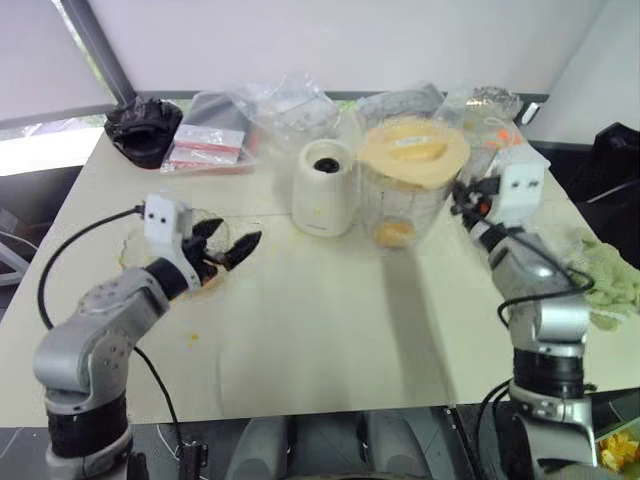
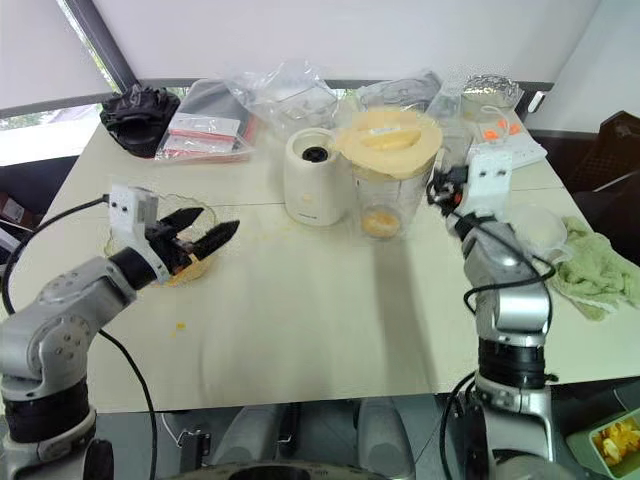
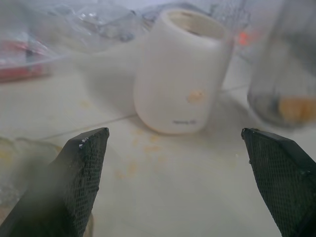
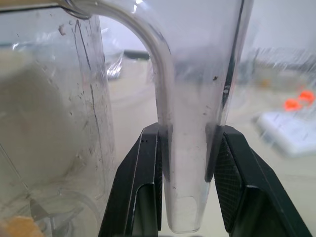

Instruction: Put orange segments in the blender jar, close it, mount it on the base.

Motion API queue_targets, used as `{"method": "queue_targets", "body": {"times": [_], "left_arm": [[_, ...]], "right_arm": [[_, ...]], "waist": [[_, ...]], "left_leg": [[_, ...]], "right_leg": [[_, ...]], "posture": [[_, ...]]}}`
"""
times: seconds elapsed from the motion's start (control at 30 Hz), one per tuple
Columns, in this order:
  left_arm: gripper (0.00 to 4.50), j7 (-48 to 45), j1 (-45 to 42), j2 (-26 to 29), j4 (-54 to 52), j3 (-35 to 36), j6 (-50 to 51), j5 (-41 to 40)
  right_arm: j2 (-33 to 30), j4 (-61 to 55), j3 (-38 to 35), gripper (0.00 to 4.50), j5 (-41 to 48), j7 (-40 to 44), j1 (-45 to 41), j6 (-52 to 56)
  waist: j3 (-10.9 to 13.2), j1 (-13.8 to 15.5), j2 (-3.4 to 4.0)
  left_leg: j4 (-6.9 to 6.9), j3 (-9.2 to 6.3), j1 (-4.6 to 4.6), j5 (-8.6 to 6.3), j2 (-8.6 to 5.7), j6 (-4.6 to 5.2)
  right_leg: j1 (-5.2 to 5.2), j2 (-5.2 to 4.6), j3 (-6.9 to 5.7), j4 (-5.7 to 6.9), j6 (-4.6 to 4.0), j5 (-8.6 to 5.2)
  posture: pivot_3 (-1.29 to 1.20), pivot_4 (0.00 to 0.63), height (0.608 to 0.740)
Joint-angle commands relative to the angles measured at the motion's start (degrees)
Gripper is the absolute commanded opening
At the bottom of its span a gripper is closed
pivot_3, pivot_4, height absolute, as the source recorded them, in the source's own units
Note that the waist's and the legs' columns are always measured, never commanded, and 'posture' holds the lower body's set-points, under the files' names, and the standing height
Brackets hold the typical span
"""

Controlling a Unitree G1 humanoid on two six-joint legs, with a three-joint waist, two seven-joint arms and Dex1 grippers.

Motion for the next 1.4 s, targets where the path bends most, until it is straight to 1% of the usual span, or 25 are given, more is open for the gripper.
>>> {"method": "queue_targets", "body": {"times": [0.03, 0.17, 0.27, 0.33, 0.5, 0.6, 0.67, 0.83, 0.9, 1.27, 1.4], "left_arm": [[4.47, 0.49, 1.79, -0.77, -3.87, -6.12, -5.55, 2.8], [4.47, 1.89, 3.02, -2.27, -3.21, -11.47, -9.93, 6.17], [4.47, 2.62, 3.28, -3.12, -2.03, -13.9, -12.93, 8.45], [4.47, 2.93, 3.32, -3.42, -1.55, -14.73, -14.05, 9.31], [4.47, 4.26, 3.15, -4.23, -0.14, -14.83, -16.01, 10.75], [4.47, 4.87, 3.82, -3.8, -0.27, -14.29, -16.21, 11.6], [4.47, 5.53, 4.16, -3.77, -0.66, -14.29, -16.18, 12.07], [4.47, 6.6, 4.99, -3.94, -1.76, -14.68, -15.8, 12.48], [4.47, 6.92, 5.33, -3.86, -2.11, -14.79, -15.71, 12.56], [4.47, 7.33, 5.03, -3.54, -2.25, -15.84, -15.55, 13.46], [4.47, 7.0, 5.06, -3.0, -2.25, -15.92, -15.49, 13.68]], "right_arm": [[-3.6, 0.71, -1.63, 0.84, 1.24, 0.21, -9.96, 2.05], [-5.36, 8.82, -0.28, 0.84, 0.44, 0.1, -22.07, 3.15], [-4.88, 16.21, 1.55, 0.84, -0.36, 0.45, -30.95, 1.84], [-4.53, 19.1, 1.97, 0.84, -0.65, 0.52, -33.66, 1.34], [0.85, 27.74, 4.66, 0.84, -1.93, -1.77, -42.33, -0.53], [6.52, 31.57, 5.33, 0.84, -2.03, -5.03, -46.25, -1.15], [8.7, 33.81, 5.28, 0.84, -2.37, -6.38, -47.23, -2.12], [10.85, 38.38, 5.59, 0.84, -3.1, -7.62, -47.39, -4.96], [11.1, 39.57, 5.76, 0.84, -3.28, -7.75, -47.28, -5.93], [11.76, 43.84, 6.46, 0.84, -4.7, -8.2, -44.28, -9.28], [12.58, 42.99, 6.38, 0.84, -4.68, -8.63, -43.26, -8.96]], "waist": [[0.0, 0.05, 0.0], [0.01, 0.01, -0.01], [0.03, -0.28, 0.02], [0.04, -0.18, 0.03], [0.04, -0.37, 0.04], [0.04, -0.46, 0.05], [0.04, -0.35, 0.04], [0.06, 0.3, 0.02], [0.06, 0.07, 0.01], [0.07, -0.52, 0.02], [0.07, -0.53, 0.02]], "left_leg": [[0.02, 0.01, 0.0, 0.0, -0.01, 0.0], [0.01, 0.05, 0.0, 0.0, -0.01, 0.0], [-0.03, 0.1, 0.0, 0.0, 0.0, 0.01], [-0.08, 0.13, -0.01, 0.0, 0.0, 0.01], [-0.17, 0.17, -0.01, -0.01, 0.01, 0.03], [-0.18, 0.16, -0.01, -0.01, 0.01, 0.03], [-0.17, 0.14, -0.02, -0.01, 0.02, 0.02], [-0.1, -0.05, -0.08, 0.0, -0.03, 0.0], [-0.02, -0.04, -0.11, 0.0, -0.06, 0.0], [-0.05, -0.05, -0.1, 0.01, 0.04, 0.0], [-0.03, -0.03, -0.09, 0.01, 0.04, -0.01]], "right_leg": [[0.01, 0.01, 0.0, 0.0, -0.02, 0.01], [0.02, 0.02, 0.01, -0.04, -0.05, 0.02], [-0.04, 0.03, 0.03, -0.04, -0.06, 0.03], [-0.08, 0.04, 0.06, -0.03, -0.06, 0.04], [-0.14, 0.04, 0.06, -0.02, -0.03, 0.06], [-0.19, 0.05, 0.06, 0.05, 0.04, 0.1], [-0.26, 0.05, 0.06, 0.23, 0.07, 0.12], [-0.28, 0.03, -0.05, 0.41, 0.02, 0.09], [-0.28, 0.0, -0.03, 0.41, -0.09, 0.03], [-0.41, 0.25, -0.03, 0.62, -0.01, 0.08], [-0.4, 0.25, 0.0, 0.63, -0.01, 0.09]], "posture": [[0.0, 0.15, 0.74], [0.0, 0.15, 0.74], [0.0, 0.15, 0.74], [0.0, 0.15, 0.74], [0.0, 0.15, 0.74], [0.0, 0.15, 0.74], [0.0, 0.15, 0.74], [0.0, 0.15, 0.74], [0.0, 0.15, 0.74], [0.0, 0.15, 0.74], [0.0, 0.15, 0.74]]}}
